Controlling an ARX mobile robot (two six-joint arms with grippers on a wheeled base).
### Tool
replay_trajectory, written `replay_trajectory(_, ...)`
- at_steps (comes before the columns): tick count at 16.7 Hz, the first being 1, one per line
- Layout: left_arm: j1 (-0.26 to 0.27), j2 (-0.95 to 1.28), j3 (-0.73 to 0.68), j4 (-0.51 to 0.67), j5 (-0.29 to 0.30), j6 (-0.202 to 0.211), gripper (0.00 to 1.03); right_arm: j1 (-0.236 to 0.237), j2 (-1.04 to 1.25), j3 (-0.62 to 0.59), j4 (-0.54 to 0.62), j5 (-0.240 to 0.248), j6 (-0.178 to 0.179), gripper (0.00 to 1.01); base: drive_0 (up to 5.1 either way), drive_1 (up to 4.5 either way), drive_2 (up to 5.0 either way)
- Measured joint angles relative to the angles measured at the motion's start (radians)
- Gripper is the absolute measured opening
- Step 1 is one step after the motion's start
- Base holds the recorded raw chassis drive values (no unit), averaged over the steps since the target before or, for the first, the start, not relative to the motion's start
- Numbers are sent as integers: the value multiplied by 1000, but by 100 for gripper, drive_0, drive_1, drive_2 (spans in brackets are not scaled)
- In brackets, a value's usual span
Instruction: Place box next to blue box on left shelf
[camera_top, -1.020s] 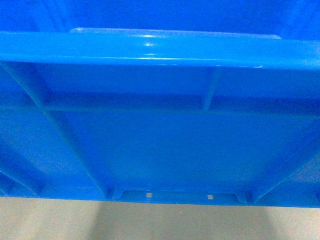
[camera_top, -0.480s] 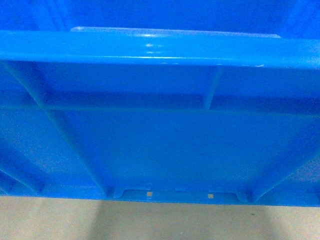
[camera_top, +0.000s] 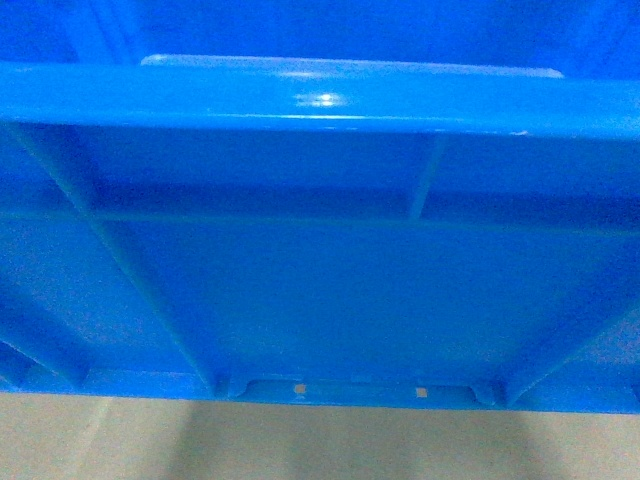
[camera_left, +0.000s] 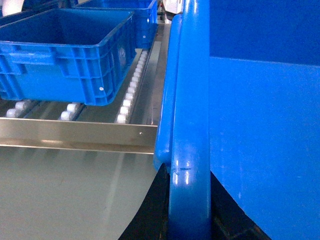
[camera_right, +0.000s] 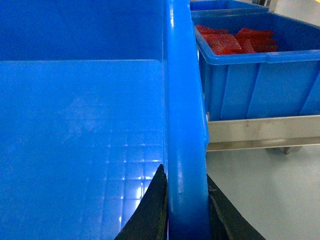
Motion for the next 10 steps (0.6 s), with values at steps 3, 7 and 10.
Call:
replay_trajectory(3, 0, 0, 0, 3, -1, 0, 9, 1, 0, 0, 2, 0, 0, 10, -254, 448, -204)
replay_trajectory(7, 0, 0, 0, 0, 0, 0, 9, 1, 0, 0, -1, 0, 0, 10, 1, 420, -418)
replay_trajectory(10, 0, 0, 0, 0, 0, 0, 9, 1, 0, 0, -1, 0, 0, 10, 3, 424, -418)
